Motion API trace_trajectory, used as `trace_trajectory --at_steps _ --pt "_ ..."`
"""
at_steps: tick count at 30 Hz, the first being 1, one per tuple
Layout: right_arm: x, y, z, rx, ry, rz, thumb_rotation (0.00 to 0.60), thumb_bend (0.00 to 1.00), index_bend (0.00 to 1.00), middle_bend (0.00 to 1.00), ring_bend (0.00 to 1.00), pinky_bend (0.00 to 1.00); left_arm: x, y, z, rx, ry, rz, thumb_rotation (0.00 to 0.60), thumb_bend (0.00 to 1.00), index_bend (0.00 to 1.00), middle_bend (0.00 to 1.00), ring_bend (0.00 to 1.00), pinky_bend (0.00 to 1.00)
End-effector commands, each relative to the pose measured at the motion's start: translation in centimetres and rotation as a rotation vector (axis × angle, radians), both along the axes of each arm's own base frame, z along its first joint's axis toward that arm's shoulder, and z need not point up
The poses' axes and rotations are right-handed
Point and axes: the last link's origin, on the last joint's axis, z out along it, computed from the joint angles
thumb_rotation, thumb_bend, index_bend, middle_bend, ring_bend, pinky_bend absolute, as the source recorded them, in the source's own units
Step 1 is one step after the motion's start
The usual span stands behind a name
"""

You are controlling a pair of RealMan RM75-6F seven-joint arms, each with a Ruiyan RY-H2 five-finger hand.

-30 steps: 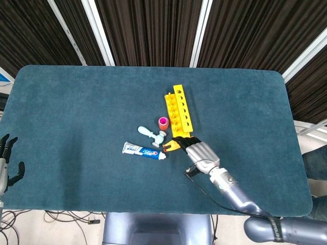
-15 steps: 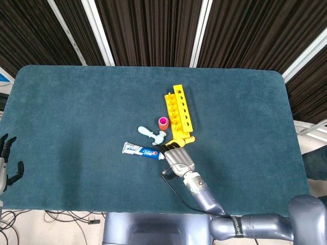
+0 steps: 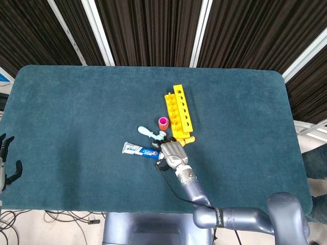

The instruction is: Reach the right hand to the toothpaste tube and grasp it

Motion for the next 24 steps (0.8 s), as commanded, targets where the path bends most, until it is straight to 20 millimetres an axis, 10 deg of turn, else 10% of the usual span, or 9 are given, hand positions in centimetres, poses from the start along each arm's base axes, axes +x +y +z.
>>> trace_trajectory --at_steps 1,24 --pt "0.4 0.0 -0.8 0.013 -0.006 -0.006 0.600 0.16 0.24 0.32 0.37 0.15 0.0 0.0 0.0 0.002 -0.002 0.001 0.600 0.52 0.09 0.00 0.00 0.00" --pt "3.0 -0.5 -3.5 -0.003 -0.036 -0.030 0.600 0.33 0.29 0.39 0.57 0.19 -0.1 0.2 0.3 0.026 -0.027 0.027 0.600 0.53 0.09 0.00 0.00 0.00"
